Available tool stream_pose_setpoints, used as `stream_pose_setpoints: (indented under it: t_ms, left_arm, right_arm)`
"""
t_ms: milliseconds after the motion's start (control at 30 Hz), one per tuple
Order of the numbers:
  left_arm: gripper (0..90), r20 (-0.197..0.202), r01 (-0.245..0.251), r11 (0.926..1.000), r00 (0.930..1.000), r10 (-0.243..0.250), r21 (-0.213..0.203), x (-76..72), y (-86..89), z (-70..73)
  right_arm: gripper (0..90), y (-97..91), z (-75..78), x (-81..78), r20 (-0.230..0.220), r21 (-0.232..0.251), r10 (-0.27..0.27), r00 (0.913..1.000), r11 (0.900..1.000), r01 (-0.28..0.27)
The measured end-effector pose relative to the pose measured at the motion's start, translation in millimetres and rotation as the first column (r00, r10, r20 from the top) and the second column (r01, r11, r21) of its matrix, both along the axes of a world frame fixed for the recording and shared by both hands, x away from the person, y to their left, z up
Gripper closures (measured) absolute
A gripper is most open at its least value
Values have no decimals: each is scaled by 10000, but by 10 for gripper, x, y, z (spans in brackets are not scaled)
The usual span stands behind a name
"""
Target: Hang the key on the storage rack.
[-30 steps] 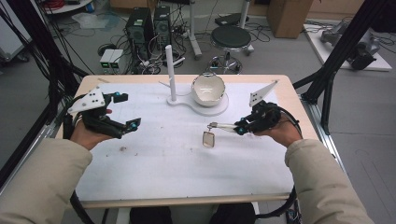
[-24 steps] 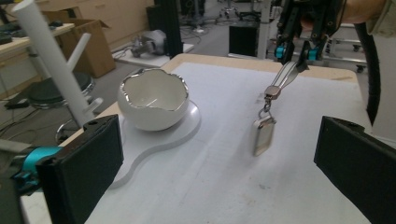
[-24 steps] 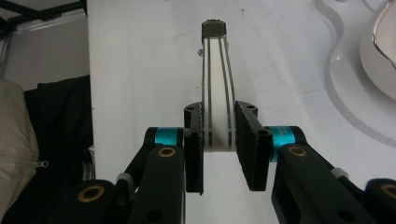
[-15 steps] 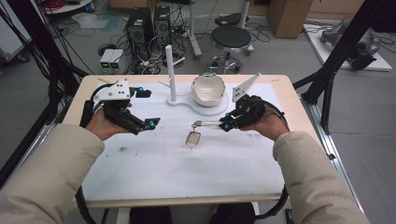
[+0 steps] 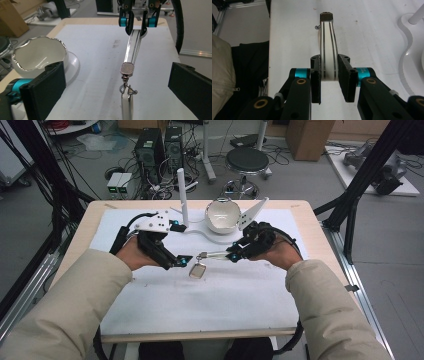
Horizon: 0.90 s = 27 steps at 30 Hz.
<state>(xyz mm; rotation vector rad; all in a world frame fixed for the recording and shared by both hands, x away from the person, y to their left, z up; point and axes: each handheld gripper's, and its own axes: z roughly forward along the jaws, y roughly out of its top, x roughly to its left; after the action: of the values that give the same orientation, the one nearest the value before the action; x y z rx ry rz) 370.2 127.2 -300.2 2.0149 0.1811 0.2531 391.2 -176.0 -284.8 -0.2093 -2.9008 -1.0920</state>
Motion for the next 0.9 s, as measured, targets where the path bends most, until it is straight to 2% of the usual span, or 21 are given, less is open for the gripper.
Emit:
stream_pose_setpoints:
  t_ms: [300, 500, 567, 667, 767, 833, 900]
  left_arm:
    - [28, -358, 674, 9950, 9973, -649, 739, -13, -228, -115]
    - [39, -515, 921, 9901, 9949, -871, 1055, -14, -335, -178]
    - [83, -534, 980, 9881, 9943, -922, 1183, -11, -355, -190]
    - [92, -621, 1045, 9872, 9933, -976, 1205, -13, -383, -208]
    - [123, -630, 1089, 9838, 9929, -1008, 1422, -14, -402, -215]
    - [206, -643, 1186, 9802, 9919, -1096, 1585, -15, -405, -217]
    - [228, -687, 1226, 9779, 9913, -1124, 1691, -11, -406, -218]
  right_arm:
    - [742, 66, -18, -8, 55, 71, 295, 9995, 9995, -296]
    - [742, 94, -21, -24, 92, 79, 388, 9992, 9992, -389]
    - [742, 92, -18, -26, 86, 88, 458, 9989, 9989, -458]
    - [741, 89, -19, -32, 82, 77, 456, 9989, 9989, -457]
    - [741, 88, -20, -32, 53, 68, 483, 9988, 9988, -484]
    - [741, 94, -23, -34, 72, 55, 473, 9989, 9989, -474]
    - [741, 98, -24, -38, 96, 74, 478, 9988, 9988, -479]
